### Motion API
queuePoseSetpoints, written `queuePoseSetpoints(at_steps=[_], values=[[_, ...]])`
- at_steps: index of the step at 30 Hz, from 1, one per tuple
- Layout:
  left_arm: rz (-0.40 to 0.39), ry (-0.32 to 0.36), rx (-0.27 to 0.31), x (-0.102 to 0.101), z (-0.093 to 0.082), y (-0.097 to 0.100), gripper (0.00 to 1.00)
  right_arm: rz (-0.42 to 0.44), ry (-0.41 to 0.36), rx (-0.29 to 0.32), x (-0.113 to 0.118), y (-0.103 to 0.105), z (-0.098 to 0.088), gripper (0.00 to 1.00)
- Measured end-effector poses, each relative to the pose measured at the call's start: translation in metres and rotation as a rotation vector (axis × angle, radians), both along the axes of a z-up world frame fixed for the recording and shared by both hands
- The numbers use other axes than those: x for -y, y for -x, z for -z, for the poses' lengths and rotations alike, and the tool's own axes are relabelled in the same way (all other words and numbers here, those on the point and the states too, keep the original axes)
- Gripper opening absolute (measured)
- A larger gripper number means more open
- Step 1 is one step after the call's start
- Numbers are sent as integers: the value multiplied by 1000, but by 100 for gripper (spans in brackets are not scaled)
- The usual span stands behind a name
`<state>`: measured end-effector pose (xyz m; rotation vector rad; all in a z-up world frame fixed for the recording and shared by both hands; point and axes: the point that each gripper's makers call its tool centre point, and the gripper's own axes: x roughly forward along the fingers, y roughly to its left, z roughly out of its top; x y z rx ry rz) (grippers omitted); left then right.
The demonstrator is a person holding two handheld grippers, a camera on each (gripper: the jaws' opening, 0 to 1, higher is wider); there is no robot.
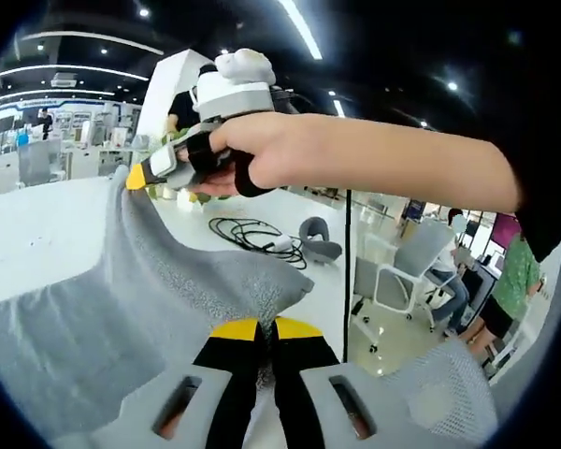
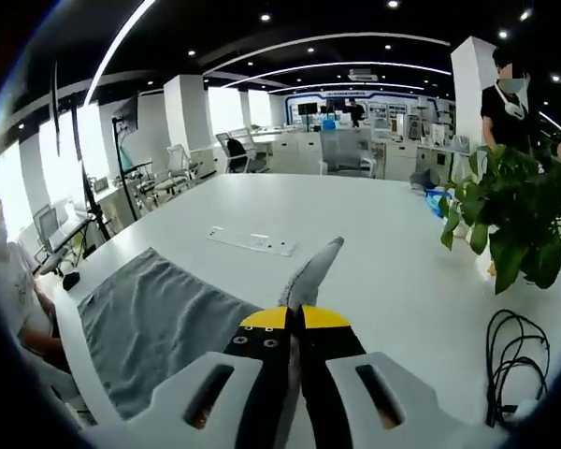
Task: Fold the towel on the table until its edges align and the towel forms a compact rectangular stack.
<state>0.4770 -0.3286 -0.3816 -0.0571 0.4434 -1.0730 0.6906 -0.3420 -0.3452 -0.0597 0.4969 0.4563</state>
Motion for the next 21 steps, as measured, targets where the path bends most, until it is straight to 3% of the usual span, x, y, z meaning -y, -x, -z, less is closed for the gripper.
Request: queuePoseSetpoints(at_steps=[21], values=[[-152, 31, -4, -84, -21, 3, 3, -72, -14, 42, -69, 3, -33, 0]])
